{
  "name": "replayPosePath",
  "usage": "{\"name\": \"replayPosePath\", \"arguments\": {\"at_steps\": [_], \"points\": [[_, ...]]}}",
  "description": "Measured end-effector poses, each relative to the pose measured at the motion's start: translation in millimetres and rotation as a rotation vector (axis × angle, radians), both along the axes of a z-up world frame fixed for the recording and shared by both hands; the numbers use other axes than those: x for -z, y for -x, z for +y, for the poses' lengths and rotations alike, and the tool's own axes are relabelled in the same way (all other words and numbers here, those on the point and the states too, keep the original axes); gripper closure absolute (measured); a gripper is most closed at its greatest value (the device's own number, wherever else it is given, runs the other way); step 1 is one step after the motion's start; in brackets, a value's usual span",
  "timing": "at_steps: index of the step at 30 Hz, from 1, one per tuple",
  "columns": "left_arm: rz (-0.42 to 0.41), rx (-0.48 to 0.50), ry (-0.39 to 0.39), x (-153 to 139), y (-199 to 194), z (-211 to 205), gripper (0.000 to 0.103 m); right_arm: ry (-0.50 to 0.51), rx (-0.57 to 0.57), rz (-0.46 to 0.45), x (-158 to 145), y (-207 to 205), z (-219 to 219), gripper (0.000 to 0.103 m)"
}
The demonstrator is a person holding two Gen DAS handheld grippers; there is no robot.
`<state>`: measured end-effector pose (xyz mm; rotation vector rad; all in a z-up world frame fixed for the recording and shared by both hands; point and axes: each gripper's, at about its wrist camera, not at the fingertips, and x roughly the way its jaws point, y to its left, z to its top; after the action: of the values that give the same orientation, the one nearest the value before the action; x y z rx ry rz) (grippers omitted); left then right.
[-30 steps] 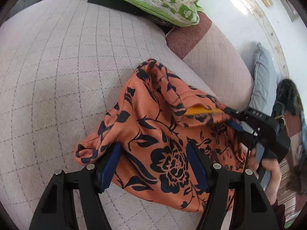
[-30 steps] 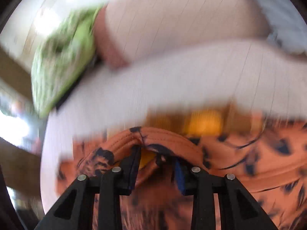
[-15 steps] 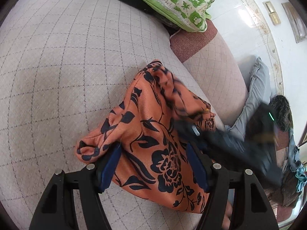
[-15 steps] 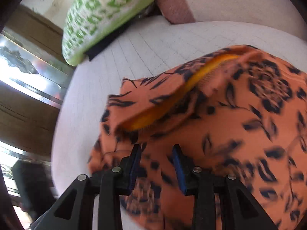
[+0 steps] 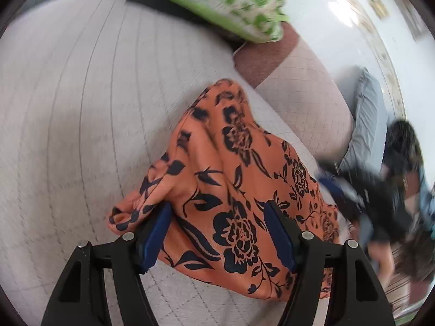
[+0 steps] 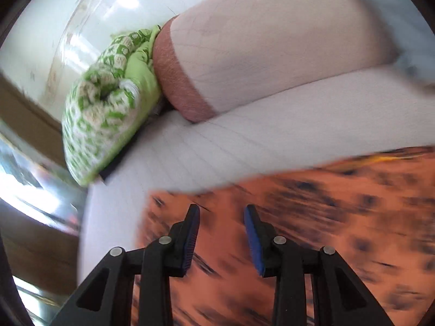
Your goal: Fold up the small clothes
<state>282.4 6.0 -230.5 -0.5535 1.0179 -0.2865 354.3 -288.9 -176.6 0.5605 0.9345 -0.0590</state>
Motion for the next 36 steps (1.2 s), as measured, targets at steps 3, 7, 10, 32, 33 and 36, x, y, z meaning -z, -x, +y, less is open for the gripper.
{"name": "replayPosePath", "arguments": {"at_steps": [3, 7, 10, 32, 33, 36], "points": [[-0.094, 0.012, -0.057, -14.7, 3.1, -5.2, 0.033, 0.122, 0.064, 0.035, -2.1, 65.2, -34.0, 0.066], [-0.053, -0.026, -0.164, -1.6, -5.9, -1.0, 0.032, 0.112, 0.198, 0.127, 25.2, 139.5, -97.2, 0.066], [-0.020, 0.019, -0.298, 12.2, -7.6, -9.5, 0.038, 0.128, 0.237, 0.217, 58.5, 190.9, -128.4, 0.068], [0.008, -0.028, -0.492, 12.5, -24.5, -3.9, 0.031, 0.053, 0.310, 0.111, 43.1, 56.6, -165.0, 0.066], [0.008, -0.035, -0.479, 10.1, -23.6, -2.0, 0.031, 0.035, 0.295, 0.087, 38.2, 64.4, -159.7, 0.066], [-0.010, -0.054, -0.498, 0.1, -18.6, 3.3, 0.031, 0.005, 0.205, 0.061, 26.7, 93.5, -129.3, 0.066]]}}
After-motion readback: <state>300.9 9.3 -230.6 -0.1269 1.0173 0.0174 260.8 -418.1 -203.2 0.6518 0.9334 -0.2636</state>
